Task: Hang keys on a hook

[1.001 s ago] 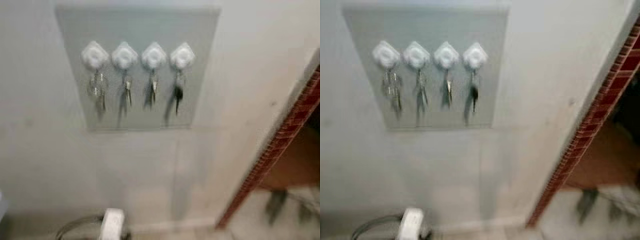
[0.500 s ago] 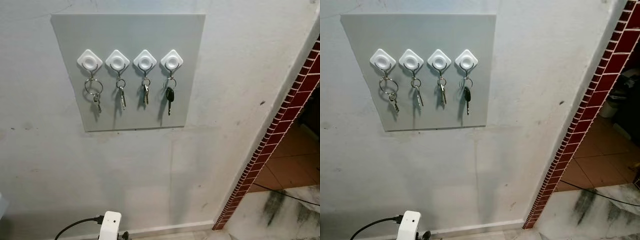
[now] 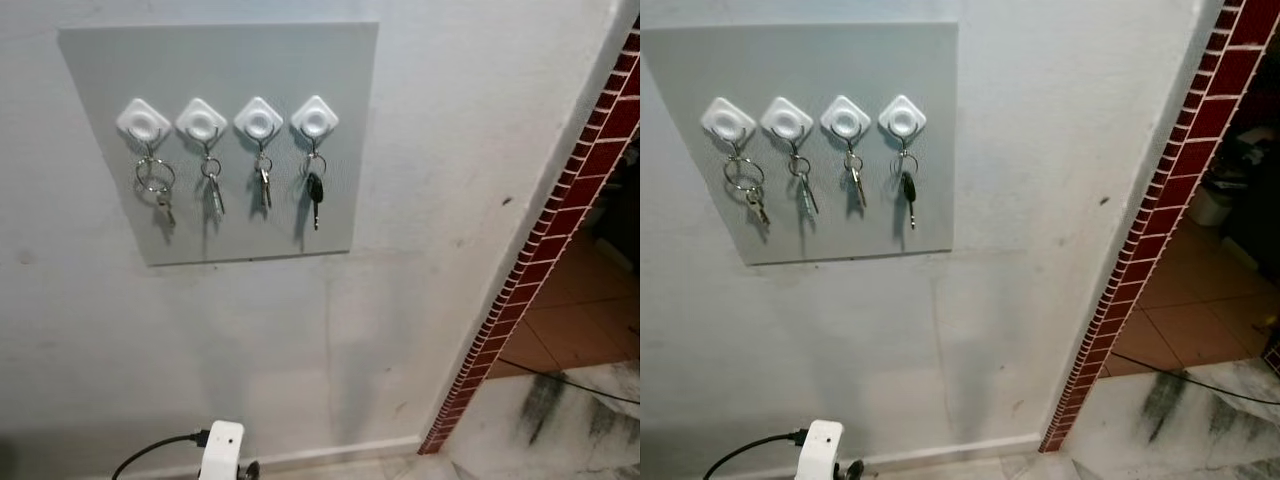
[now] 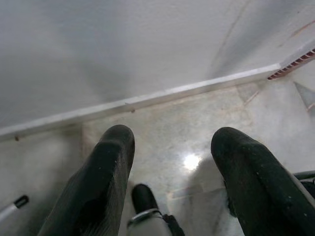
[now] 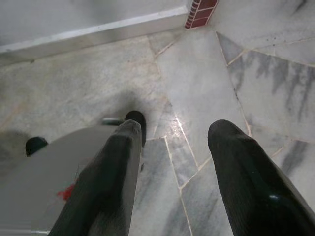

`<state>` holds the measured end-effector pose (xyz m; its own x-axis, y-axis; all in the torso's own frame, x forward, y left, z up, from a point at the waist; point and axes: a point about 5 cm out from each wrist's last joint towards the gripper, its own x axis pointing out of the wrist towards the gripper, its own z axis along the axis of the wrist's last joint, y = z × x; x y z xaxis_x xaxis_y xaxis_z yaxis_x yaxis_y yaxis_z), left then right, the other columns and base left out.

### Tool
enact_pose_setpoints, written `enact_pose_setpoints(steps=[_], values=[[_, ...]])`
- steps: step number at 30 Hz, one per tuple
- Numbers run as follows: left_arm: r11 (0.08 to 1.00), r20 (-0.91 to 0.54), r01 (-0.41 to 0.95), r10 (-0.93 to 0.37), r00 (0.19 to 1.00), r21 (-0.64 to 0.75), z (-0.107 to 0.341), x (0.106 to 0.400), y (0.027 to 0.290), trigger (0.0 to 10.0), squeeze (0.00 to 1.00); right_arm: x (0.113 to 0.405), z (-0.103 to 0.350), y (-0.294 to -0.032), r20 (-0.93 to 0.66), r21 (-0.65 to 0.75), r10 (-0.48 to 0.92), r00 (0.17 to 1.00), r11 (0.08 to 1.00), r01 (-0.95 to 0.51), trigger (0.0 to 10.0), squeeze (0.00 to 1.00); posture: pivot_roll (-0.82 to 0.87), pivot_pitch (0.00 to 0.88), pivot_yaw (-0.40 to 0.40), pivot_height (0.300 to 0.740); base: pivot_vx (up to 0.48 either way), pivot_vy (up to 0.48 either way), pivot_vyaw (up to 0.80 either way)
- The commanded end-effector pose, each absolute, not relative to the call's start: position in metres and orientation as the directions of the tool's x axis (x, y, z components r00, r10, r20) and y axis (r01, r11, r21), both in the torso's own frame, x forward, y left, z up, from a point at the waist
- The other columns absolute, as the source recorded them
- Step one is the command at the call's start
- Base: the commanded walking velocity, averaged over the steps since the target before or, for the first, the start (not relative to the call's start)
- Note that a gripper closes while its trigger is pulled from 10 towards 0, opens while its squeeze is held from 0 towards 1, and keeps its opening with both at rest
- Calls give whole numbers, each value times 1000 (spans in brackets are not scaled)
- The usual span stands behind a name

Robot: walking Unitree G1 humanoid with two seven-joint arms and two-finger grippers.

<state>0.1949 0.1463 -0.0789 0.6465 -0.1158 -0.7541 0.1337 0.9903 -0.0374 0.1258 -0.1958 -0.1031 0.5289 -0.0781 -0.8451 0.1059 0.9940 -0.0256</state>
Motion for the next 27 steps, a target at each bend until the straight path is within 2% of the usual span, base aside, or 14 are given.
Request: enact_pose_setpoints(steps=[1,27], values=[[992,-757,127,-102,645,-25,-79,196,151,10000,0,130,-102,-195,-839,-18,-77,538,993,114,10000,0,-24,0,16,740,0,-341,0],[992,-772,124,-91,630,-16,-81,190,155,10000,0,128,-103,-195,-841,-1,-83,535,988,151,10000,0,-23,0,18,740,0,-341,0]])
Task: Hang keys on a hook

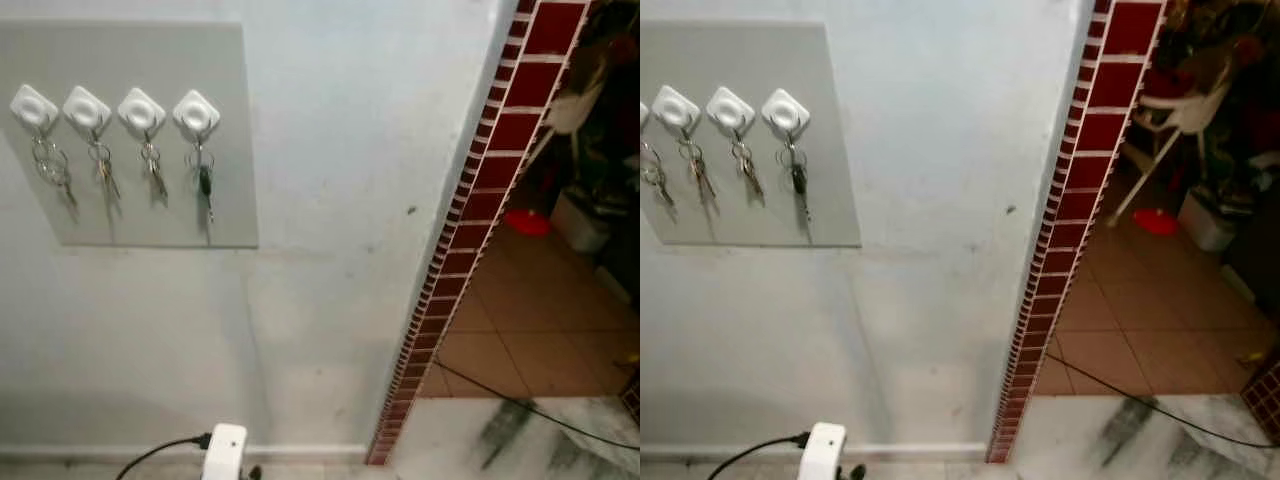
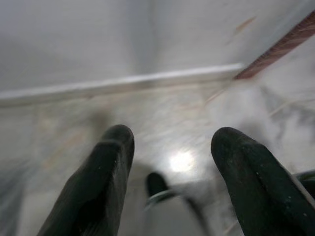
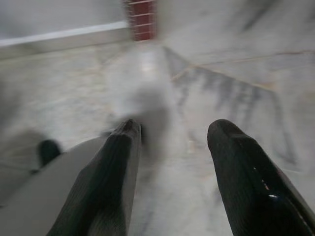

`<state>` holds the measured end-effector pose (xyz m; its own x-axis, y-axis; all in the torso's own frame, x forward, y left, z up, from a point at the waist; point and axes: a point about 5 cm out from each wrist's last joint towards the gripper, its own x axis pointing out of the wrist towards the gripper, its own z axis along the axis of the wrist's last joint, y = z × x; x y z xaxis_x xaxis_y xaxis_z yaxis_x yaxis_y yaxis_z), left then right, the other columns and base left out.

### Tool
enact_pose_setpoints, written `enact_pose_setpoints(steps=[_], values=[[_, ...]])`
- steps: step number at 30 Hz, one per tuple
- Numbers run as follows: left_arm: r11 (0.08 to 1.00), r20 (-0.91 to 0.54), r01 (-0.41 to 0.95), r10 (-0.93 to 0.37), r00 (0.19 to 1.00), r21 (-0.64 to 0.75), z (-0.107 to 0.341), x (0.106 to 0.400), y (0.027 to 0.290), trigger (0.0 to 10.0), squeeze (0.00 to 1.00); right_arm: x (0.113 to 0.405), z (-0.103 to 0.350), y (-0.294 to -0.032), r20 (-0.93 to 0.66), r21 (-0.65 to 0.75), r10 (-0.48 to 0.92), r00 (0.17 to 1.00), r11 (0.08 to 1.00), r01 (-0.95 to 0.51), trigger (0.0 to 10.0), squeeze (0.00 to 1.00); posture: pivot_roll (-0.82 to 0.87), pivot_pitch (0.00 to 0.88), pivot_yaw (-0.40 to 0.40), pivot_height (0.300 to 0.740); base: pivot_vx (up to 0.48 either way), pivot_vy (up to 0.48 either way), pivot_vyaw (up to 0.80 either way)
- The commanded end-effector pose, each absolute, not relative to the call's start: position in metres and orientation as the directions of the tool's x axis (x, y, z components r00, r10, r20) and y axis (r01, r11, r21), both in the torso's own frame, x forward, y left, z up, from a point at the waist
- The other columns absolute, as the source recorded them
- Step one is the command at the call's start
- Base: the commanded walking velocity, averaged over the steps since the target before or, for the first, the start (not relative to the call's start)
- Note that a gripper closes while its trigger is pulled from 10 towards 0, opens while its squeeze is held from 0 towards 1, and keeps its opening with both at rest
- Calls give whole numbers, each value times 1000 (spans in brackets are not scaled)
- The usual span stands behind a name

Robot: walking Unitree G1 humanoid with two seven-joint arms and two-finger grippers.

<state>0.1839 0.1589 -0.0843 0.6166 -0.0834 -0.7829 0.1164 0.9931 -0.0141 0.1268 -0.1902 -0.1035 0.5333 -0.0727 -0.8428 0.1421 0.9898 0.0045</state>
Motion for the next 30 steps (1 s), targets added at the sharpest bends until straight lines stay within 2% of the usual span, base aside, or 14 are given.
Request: enact_pose_setpoints(steps=[1,20,30], values=[[992,-772,124,-92,630,-17,-81,190,155,10000,0,128,-103,-195,-841,-1,-83,535,988,152,10000,0,-23,0,18,740,0,-352,0],[992,-781,123,-82,619,-6,-82,189,157,10000,0,128,-103,-195,-842,3,-82,533,988,156,10000,0,-23,0,18,740,0,-417,0],[995,-781,99,-77,620,-19,-82,189,157,10000,0,127,-103,-196,-846,-1,-85,526,987,158,10000,0,-23,0,16,740,0,0,0]])
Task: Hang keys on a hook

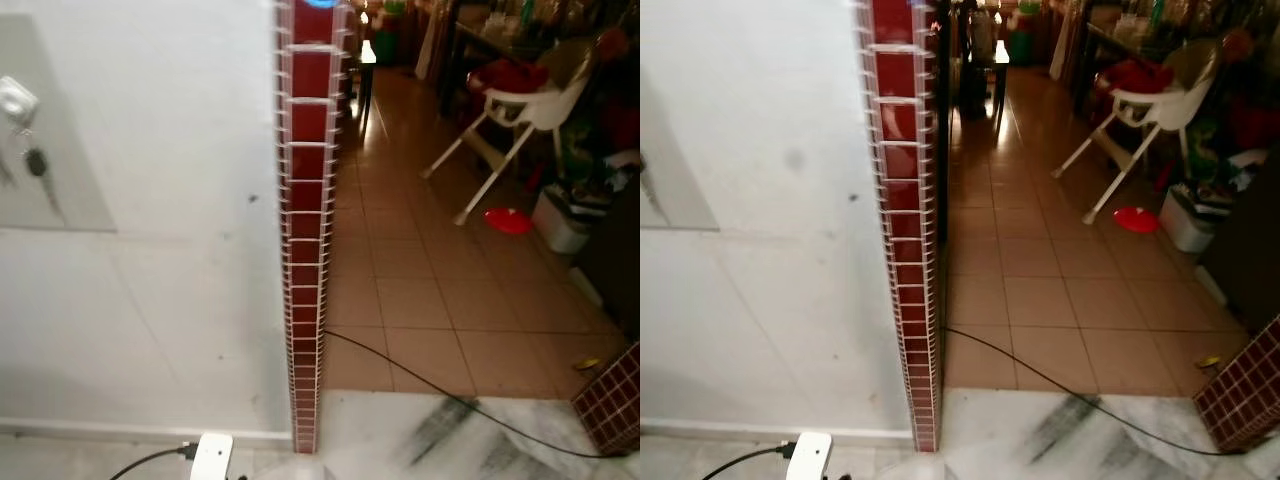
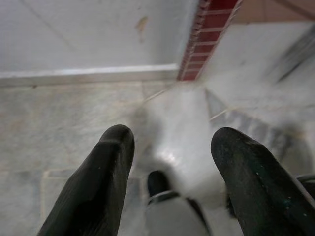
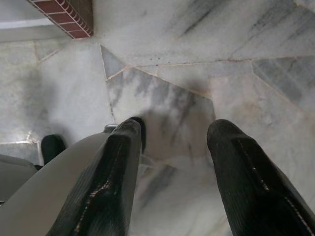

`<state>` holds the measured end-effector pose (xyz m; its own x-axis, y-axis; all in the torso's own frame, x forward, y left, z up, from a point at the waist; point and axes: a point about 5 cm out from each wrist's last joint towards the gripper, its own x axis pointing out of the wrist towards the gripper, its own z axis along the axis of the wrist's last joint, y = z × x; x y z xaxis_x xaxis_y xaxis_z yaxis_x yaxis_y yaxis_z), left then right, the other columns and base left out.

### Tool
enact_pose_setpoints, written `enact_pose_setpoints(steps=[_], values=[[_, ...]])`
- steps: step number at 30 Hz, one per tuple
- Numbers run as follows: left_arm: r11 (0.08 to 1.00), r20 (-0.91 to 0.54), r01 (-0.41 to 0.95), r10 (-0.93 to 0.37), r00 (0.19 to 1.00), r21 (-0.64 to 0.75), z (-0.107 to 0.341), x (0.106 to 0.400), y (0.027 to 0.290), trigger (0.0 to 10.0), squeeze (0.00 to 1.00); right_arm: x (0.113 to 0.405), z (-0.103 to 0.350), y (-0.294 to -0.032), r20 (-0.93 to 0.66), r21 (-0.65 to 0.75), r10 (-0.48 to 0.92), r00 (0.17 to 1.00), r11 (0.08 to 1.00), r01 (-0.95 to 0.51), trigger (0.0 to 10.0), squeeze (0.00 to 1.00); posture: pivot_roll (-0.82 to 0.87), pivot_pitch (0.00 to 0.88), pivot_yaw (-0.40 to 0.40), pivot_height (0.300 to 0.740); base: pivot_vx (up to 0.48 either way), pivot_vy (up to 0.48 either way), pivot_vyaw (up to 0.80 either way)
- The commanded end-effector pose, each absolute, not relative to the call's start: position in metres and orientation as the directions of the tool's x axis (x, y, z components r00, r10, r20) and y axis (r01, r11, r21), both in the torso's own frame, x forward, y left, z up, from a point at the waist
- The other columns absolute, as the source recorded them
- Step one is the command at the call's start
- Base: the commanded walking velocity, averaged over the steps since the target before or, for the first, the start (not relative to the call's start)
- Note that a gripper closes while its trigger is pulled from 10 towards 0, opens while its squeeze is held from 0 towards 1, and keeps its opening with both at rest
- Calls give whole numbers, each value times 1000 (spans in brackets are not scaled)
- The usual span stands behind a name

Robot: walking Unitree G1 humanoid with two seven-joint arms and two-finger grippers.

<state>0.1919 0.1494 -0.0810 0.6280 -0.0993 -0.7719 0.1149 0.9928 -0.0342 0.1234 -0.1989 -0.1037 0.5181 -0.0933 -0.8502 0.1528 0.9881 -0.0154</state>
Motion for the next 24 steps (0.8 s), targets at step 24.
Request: enact_pose_setpoints(steps=[24], values=[[997,-777,77,-72,625,-31,-81,191,157,10000,0,128,-103,-196,-849,-2,-82,522,988,152,10000,0,-24,0,14,740,0,123,0]])
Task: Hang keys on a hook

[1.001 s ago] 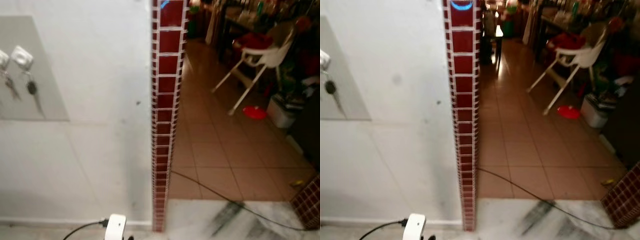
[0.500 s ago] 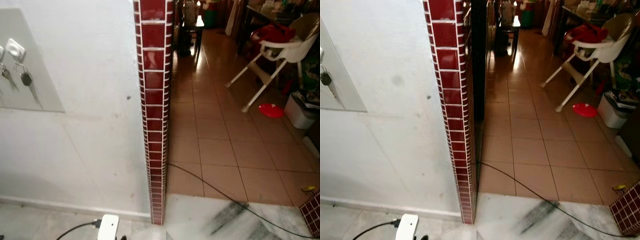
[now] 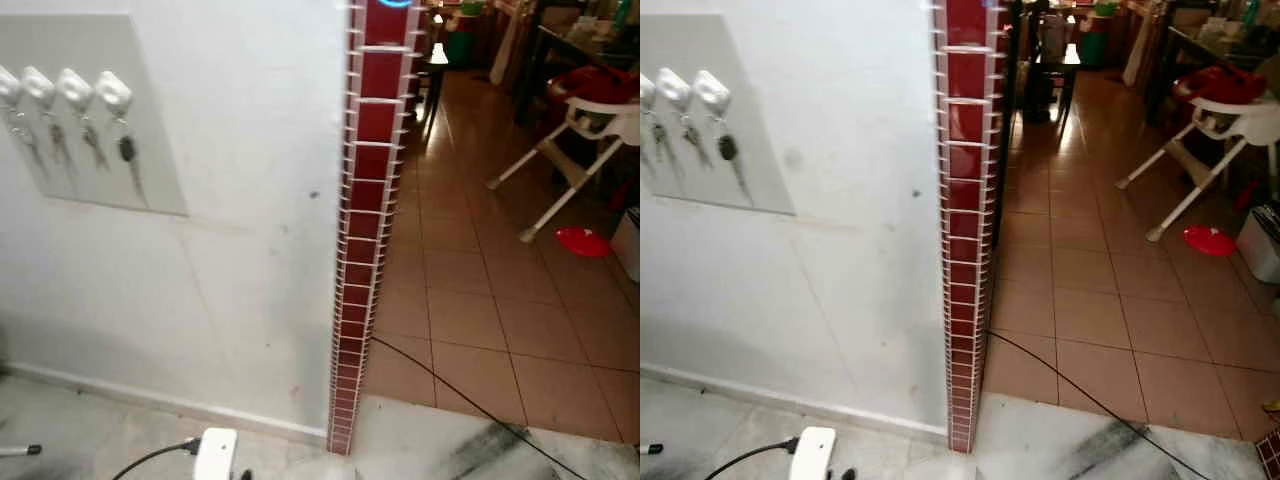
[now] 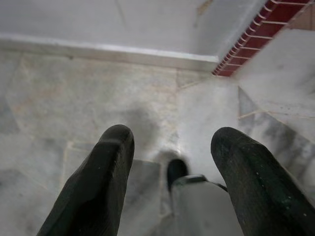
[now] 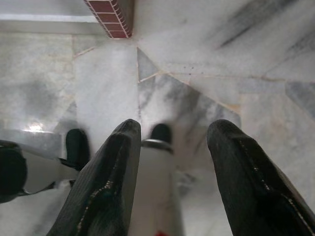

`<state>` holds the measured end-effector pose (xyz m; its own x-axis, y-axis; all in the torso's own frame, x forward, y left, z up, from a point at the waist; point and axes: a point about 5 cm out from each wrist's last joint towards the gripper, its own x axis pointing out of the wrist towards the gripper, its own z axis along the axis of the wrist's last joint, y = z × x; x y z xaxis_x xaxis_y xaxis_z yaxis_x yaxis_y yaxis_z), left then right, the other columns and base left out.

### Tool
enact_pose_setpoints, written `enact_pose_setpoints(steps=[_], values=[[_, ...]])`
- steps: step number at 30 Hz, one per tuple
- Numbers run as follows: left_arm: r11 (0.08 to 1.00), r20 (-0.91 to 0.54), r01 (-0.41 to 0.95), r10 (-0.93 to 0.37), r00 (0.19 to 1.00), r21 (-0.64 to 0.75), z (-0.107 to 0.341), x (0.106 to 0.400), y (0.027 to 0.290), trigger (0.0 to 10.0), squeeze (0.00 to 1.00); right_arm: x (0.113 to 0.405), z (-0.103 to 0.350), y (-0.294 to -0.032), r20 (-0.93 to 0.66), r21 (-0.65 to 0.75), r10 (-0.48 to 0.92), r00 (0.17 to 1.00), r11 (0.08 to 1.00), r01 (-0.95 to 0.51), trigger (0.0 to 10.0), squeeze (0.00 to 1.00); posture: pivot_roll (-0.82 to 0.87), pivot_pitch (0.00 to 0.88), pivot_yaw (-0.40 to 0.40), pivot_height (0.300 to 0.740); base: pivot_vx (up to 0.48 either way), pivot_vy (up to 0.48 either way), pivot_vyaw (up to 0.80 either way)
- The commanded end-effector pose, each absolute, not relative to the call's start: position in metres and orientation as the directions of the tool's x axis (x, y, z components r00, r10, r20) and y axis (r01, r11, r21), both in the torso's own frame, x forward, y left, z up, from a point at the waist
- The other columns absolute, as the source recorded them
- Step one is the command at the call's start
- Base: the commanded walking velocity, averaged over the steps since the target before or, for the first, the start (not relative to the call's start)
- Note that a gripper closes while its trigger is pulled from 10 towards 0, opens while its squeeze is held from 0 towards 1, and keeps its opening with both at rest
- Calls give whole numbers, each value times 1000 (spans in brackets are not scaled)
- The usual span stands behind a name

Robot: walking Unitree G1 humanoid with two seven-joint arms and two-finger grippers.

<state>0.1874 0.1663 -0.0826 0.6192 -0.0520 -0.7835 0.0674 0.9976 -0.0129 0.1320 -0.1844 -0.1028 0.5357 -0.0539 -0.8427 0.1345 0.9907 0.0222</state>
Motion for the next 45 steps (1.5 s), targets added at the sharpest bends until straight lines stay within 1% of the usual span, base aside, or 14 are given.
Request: enact_pose_setpoints(steps=[1,12,20,45], values=[[997,-777,77,-72,626,-31,-81,191,157,10000,0,128,-103,-196,-849,-2,-82,522,988,152,10000,0,-24,0,14,740,0,0,0],[997,-774,76,-74,629,-33,-80,193,156,10000,0,128,-103,-195,-850,-2,-80,521,989,148,10000,0,-23,0,13,740,0,0,0],[996,-774,81,-68,630,-21,-80,193,156,10000,0,128,-103,-196,-850,1,-81,520,988,155,10000,0,-23,0,14,740,0,415,0],[996,-777,80,-78,625,-36,-81,191,155,10000,0,126,-104,-197,-855,-2,-92,511,985,175,10000,0,-26,0,13,740,0,0,0]])
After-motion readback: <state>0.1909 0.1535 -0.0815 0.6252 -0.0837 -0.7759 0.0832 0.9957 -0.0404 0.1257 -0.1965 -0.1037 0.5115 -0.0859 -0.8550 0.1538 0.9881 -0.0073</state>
